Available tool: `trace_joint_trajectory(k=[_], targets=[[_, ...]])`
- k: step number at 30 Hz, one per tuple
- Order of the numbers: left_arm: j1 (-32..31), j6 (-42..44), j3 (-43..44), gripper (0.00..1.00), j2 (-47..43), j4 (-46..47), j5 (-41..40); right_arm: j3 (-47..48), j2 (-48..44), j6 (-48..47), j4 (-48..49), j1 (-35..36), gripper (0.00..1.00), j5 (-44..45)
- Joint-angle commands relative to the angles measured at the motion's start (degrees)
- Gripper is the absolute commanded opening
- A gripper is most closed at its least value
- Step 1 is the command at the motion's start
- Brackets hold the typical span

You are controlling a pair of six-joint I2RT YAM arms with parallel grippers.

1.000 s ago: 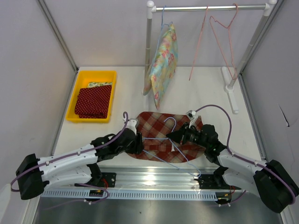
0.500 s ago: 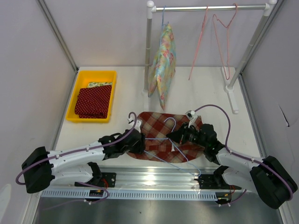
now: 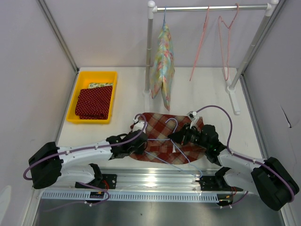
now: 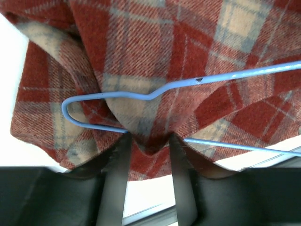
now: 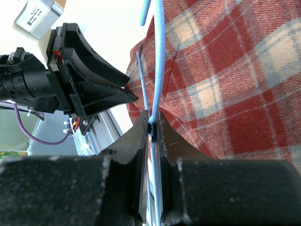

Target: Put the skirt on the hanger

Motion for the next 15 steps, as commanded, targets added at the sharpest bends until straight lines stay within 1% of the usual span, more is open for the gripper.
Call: trace_joint_trajectory(k=[1, 2, 6, 10, 15], targets=[[-0.68, 2.14, 3.74, 0.31, 0.26, 0.82, -4.19, 1.05, 0.1, -1.51, 3.24, -0.51, 0.0, 0.56], [-0.77, 2.58, 4.53, 0.21, 0.0, 0.11, -4.64, 0.96, 0.1, -1.6, 3.24, -0.34, 0.0, 0.64], [-0.86, 3.64, 6.91, 0.0, -2.02, -3.84, -7.27, 1.57, 0.45, -2.56, 2.11, -0.77, 0.0, 1.26], [-0.86, 4.52, 9.28, 0.0, -3.6, -7.36, -8.6, 2.1, 0.71, -3.18, 1.49, -1.57, 0.0, 1.44], [-0.77, 3.64, 10.07, 0.0, -6.5, -12.02, -9.91, 3.42, 0.89, -4.14, 0.08, -2.88, 0.0, 1.88]])
